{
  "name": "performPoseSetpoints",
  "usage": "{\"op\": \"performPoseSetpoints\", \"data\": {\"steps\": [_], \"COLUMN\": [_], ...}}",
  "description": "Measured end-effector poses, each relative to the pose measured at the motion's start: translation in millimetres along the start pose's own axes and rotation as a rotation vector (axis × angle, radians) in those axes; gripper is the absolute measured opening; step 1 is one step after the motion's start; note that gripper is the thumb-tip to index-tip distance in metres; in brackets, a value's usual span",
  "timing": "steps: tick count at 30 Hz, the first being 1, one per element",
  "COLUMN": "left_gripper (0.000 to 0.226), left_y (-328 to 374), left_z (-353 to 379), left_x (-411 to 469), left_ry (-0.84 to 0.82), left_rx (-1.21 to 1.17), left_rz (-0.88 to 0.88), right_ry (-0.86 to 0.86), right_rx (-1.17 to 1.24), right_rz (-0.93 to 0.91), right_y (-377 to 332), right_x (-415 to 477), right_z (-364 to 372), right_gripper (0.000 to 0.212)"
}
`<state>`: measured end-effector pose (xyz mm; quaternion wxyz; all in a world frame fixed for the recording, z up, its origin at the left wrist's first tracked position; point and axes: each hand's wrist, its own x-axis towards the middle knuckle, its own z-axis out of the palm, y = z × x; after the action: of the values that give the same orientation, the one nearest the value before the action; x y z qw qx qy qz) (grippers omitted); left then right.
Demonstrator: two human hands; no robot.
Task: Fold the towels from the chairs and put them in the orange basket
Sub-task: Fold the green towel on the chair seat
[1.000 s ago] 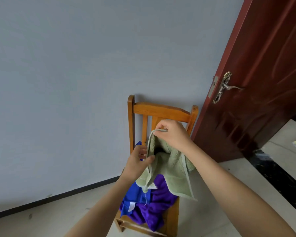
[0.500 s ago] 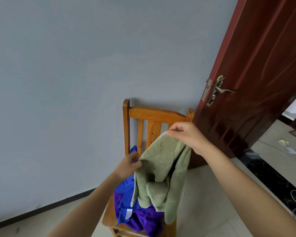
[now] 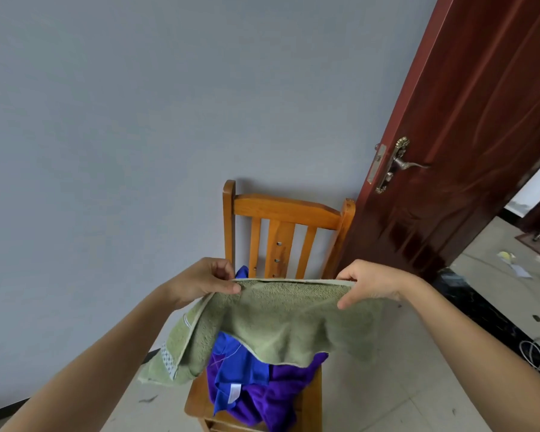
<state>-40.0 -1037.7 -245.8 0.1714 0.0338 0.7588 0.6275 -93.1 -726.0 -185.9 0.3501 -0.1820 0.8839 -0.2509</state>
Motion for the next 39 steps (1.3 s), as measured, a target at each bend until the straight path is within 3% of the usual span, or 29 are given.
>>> {"op": "performPoseSetpoints", "data": {"steps": [4,8,12,15,17,20,23,25,27,30,36,39], "left_gripper": [0.038,0.027,0.031,0.022,0.023,0.024,0.023,0.024,0.024,0.019,0.035,0.018], "left_y": [10.1,16.9,15.4,18.7,24.4,30.8,28.7,23.5,13.3,-12.3,-50.8,-60.0], "left_z": [-5.2,-12.9,-22.5,-26.1,-29.6,-38.1,-57.4,-69.8,-74.0,-70.5,-70.6,-79.2], "left_x": [4.0,10.4,13.7,13.3,12.9,12.6,11.8,11.1,11.9,19.1,37.5,44.6], "left_ry": [0.048,0.14,0.208,0.237,0.275,0.306,0.432,0.456,0.32,0.084,0.211,0.383], "left_rx": [-0.169,-0.284,-0.364,-0.401,-0.473,-0.493,-0.261,0.106,0.449,0.817,0.97,0.957], "left_rz": [-0.011,-0.089,-0.097,-0.026,0.034,0.057,0.056,0.041,-0.043,-0.169,-0.212,-0.268], "right_ry": [0.103,0.16,0.107,0.027,-0.02,-0.088,-0.038,0.171,0.433,0.709,0.97,1.055], "right_rx": [0.007,0.019,-0.018,0.008,0.018,-0.053,-0.081,-0.031,0.006,0.03,0.092,0.08], "right_rz": [0.003,-0.007,0.032,0.045,0.08,0.15,0.221,0.241,0.265,0.337,0.427,0.458], "right_y": [2.0,2.1,5.9,14.2,24.6,47.8,81.4,99.1,105.8,103.8,101.1,99.7], "right_x": [6.7,17.9,25.9,30.2,33.5,36.1,36.0,33.8,34.1,40.0,57.1,64.0], "right_z": [2.9,9.3,15.9,17.7,19.7,26.0,25.9,18.3,9.3,-1.2,-5.0,-7.6], "right_gripper": [0.013,0.021,0.025,0.017,0.024,0.009,0.014,0.027,0.043,0.037,0.017,0.008]}}
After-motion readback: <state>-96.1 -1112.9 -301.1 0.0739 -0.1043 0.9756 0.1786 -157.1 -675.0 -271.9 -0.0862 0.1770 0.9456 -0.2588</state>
